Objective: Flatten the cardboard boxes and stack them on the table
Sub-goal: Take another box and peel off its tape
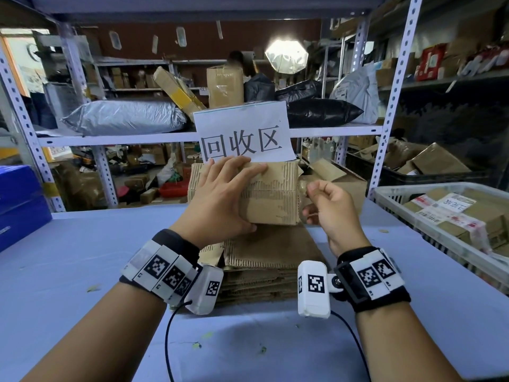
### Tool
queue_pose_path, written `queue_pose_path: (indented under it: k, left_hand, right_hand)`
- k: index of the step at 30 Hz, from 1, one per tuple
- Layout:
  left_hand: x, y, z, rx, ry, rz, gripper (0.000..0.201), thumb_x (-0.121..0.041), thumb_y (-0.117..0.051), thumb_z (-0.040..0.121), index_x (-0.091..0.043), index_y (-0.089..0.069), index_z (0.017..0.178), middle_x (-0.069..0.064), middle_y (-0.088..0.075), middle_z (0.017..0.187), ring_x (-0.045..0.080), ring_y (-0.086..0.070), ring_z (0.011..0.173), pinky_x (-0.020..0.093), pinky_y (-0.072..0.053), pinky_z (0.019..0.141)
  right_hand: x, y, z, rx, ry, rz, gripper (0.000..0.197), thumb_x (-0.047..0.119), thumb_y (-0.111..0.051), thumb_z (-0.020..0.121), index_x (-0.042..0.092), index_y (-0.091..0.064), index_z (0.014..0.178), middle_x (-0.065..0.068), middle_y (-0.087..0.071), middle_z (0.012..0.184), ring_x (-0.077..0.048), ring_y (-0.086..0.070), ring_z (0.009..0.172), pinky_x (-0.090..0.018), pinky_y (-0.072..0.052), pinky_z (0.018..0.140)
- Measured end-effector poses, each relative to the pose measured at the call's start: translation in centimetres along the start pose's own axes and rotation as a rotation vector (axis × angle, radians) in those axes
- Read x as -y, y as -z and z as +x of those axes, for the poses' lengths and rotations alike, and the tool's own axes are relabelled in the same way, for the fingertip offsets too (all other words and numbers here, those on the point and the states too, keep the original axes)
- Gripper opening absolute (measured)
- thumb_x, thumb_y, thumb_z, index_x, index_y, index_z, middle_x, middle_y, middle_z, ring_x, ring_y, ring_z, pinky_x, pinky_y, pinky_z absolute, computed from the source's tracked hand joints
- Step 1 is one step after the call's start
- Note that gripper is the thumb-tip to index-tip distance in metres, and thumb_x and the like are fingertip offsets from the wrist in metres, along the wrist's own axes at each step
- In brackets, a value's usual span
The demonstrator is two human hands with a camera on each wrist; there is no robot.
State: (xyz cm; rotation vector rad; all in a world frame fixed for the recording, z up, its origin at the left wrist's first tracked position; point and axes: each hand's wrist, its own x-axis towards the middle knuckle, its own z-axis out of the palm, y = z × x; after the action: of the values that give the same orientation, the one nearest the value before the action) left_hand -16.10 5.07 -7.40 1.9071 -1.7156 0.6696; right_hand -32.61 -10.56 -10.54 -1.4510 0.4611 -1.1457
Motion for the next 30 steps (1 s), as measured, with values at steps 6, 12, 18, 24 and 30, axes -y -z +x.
queue_pose_path:
  k: [6, 12, 18, 24, 30]
  left_hand:
    - [0.3, 0.4, -0.3, -0.024, 0.015, -0.042, 0.114, -0.043, -0.092, 0.055, -0.035, -0.036, 0.153, 0.0, -0.034, 0.154, 0.025, -0.023, 0.145, 0.043, -0.008, 0.122]
    - [0.0, 1.0, -0.5, -0.024, -0.015, -0.078, 0.113, -0.04, -0.094, 0.055, -0.033, -0.038, 0.153, -0.001, -0.035, 0.153, 0.026, -0.026, 0.143, 0.036, -0.005, 0.119]
    - [-0.2, 1.4, -0.5, -0.01, 0.005, -0.122, 0.113, -0.039, -0.093, 0.056, -0.033, -0.037, 0.153, -0.001, -0.034, 0.154, 0.026, -0.025, 0.143, 0.052, -0.019, 0.121]
    - [-0.1, 1.4, -0.6, 0.011, -0.001, -0.139, 0.112, -0.046, -0.088, 0.054, -0.036, -0.037, 0.153, -0.003, -0.033, 0.155, 0.025, -0.026, 0.143, 0.057, -0.024, 0.119]
    - [-0.3, 1.2, -0.6, 0.024, -0.035, -0.116, 0.114, -0.041, -0.093, 0.054, -0.037, -0.037, 0.153, -0.005, -0.034, 0.152, 0.023, -0.027, 0.142, 0.055, -0.025, 0.119]
  right_hand:
    - [0.3, 0.5, -0.3, 0.189, 0.025, 0.003, 0.031, 0.046, -0.061, 0.088, 0.018, -0.063, 0.101, 0.002, -0.065, 0.084, -0.009, -0.057, 0.066, -0.023, -0.049, 0.053]
    - [0.5, 0.8, 0.0, 0.189, 0.131, -0.052, 0.006, 0.013, -0.065, 0.095, 0.014, -0.059, 0.092, 0.004, -0.065, 0.075, -0.012, -0.057, 0.059, -0.029, -0.045, 0.051]
    - [0.2, 0.3, -0.2, 0.135, 0.194, -0.044, 0.015, 0.014, -0.051, 0.104, 0.013, -0.064, 0.096, -0.01, -0.052, 0.069, -0.013, -0.045, 0.052, -0.029, -0.041, 0.049]
    - [-0.3, 0.3, 0.0, 0.083, 0.114, -0.016, 0.027, 0.017, -0.042, 0.107, 0.017, -0.068, 0.1, -0.001, -0.052, 0.068, -0.013, -0.046, 0.053, -0.032, -0.041, 0.053]
    - [-0.8, 0.5, -0.1, 0.002, -0.001, 0.051, 0.048, 0.044, -0.034, 0.108, 0.017, -0.064, 0.081, 0.006, -0.053, 0.056, -0.01, -0.045, 0.048, -0.029, -0.039, 0.051]
